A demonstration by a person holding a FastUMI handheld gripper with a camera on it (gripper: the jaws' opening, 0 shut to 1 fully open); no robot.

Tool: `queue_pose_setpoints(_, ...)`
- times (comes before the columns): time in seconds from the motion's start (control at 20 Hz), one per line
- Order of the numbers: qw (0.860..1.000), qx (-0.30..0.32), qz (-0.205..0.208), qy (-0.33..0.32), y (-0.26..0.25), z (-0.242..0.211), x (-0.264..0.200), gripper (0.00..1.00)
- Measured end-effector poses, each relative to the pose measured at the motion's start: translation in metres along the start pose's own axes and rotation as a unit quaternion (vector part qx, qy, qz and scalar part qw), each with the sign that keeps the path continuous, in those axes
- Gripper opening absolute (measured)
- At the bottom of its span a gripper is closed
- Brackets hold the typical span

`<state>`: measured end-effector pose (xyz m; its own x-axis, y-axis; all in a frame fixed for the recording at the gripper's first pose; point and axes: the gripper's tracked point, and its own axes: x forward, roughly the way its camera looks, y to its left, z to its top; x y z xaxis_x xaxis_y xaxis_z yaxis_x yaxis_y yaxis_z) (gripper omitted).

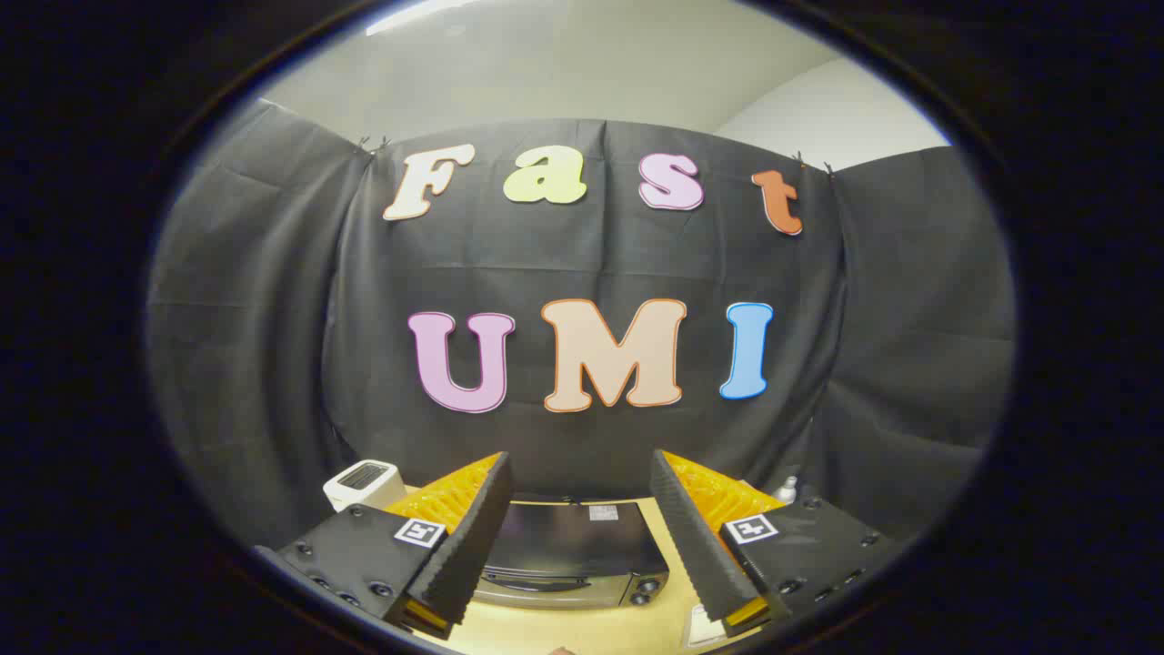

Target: Open the toaster oven, put the food inside, and close the toaster oven door.

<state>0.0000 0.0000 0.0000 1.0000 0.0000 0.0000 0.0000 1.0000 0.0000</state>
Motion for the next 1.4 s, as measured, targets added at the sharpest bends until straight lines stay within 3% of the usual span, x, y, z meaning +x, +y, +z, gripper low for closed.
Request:
queue_pose_setpoints(0.5, 1.0, -0.001, -0.008, -0.002, -0.005, -0.003, -0.003, 0.96)
queue_pose_setpoints(0.65, 1.0, -0.014, -0.026, -0.004, -0.008, -0.009, 0.0, 0.96)
queue_pose_setpoints(0.95, 0.999, -0.018, -0.04, -0.003, 0.009, -0.043, 0.019, 0.96)
queue_pose_setpoints(1.4, 0.999, -0.006, -0.047, -0.007, 0.041, -0.141, 0.058, 0.96)
